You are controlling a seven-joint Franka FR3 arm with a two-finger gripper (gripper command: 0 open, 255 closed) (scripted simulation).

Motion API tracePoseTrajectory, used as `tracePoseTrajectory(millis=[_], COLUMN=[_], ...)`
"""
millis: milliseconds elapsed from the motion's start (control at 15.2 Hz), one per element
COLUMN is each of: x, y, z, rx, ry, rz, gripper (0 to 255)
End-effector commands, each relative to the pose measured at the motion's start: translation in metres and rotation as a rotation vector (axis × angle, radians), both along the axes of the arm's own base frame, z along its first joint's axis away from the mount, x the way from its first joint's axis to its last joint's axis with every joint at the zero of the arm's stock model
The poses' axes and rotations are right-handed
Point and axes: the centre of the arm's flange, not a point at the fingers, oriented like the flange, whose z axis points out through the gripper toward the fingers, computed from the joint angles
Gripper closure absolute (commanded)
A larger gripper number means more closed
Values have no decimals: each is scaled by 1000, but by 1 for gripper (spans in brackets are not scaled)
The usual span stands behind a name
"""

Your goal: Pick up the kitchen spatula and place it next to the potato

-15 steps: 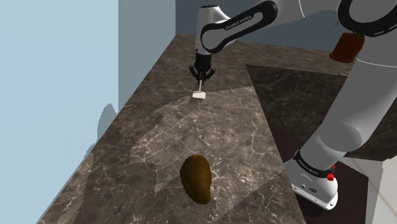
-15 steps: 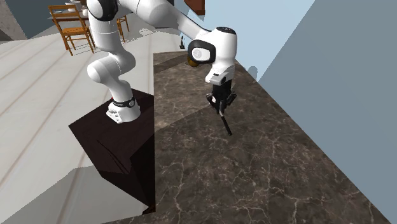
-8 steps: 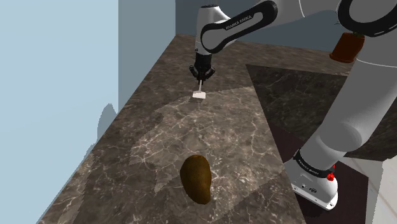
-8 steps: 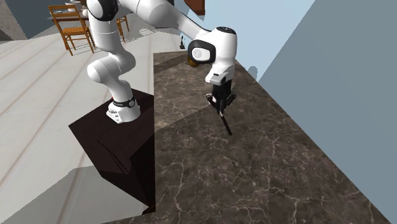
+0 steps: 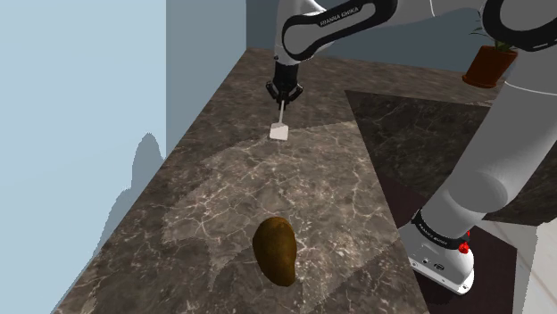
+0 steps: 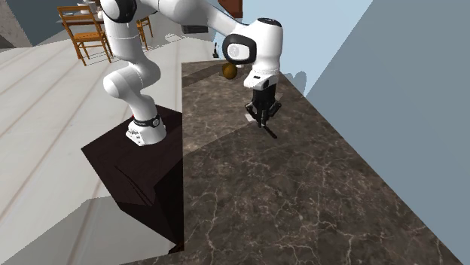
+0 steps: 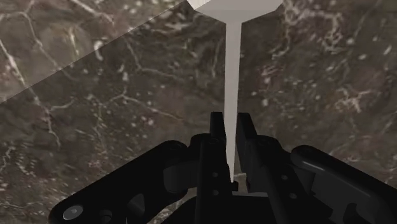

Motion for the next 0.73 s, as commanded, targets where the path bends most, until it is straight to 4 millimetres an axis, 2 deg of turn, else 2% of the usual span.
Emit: tracePoseTrajectory(millis=[0,660], x=[-1,-1], y=[-1,-1], z=[11,64], rx=[0,0], ry=[0,0], rz=[0,0], gripper=[255,255])
